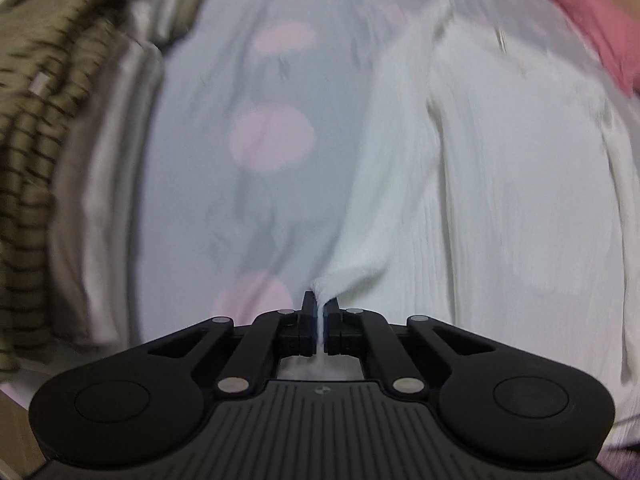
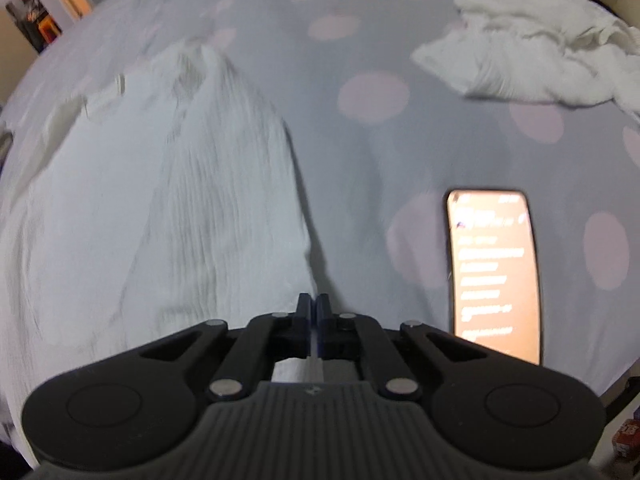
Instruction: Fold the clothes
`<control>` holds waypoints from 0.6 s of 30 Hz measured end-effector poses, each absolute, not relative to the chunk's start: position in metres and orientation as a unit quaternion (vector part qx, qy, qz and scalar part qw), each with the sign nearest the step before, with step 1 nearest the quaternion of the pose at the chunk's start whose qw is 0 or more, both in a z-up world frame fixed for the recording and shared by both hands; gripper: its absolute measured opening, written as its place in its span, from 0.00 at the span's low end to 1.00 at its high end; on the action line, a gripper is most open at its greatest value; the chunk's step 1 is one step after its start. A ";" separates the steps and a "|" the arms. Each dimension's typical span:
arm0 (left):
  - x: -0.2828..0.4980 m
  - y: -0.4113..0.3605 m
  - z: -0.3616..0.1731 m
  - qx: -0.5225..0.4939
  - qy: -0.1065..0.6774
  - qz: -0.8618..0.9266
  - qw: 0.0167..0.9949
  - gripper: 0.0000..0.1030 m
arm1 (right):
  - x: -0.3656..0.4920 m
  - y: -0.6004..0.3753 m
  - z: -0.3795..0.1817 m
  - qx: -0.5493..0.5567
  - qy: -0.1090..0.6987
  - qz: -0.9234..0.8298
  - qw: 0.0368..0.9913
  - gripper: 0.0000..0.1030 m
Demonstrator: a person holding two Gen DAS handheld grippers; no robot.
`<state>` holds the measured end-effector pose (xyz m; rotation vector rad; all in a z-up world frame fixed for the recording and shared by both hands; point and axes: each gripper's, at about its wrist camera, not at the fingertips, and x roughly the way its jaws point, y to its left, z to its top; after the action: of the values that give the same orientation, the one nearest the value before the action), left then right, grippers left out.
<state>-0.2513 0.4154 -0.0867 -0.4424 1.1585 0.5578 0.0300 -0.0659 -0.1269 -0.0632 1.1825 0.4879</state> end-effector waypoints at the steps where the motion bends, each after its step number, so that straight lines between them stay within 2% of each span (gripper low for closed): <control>1: -0.252 0.418 -0.081 -0.205 0.526 0.264 0.782 0.01 | 0.033 -0.067 -0.122 -0.028 0.544 0.226 0.807 0.03; 11: -0.220 0.492 -0.006 -0.159 0.451 0.350 0.805 0.01 | 0.105 -0.082 -0.074 -0.062 0.480 0.186 0.855 0.03; 18: -0.194 0.556 0.003 -0.129 0.449 0.415 0.781 0.01 | 0.182 -0.101 -0.058 -0.097 0.456 0.133 0.875 0.03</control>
<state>-0.1943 0.5562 0.0031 -0.2786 0.9691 0.8973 0.1823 -0.1006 -0.0579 -0.2024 0.9520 0.2782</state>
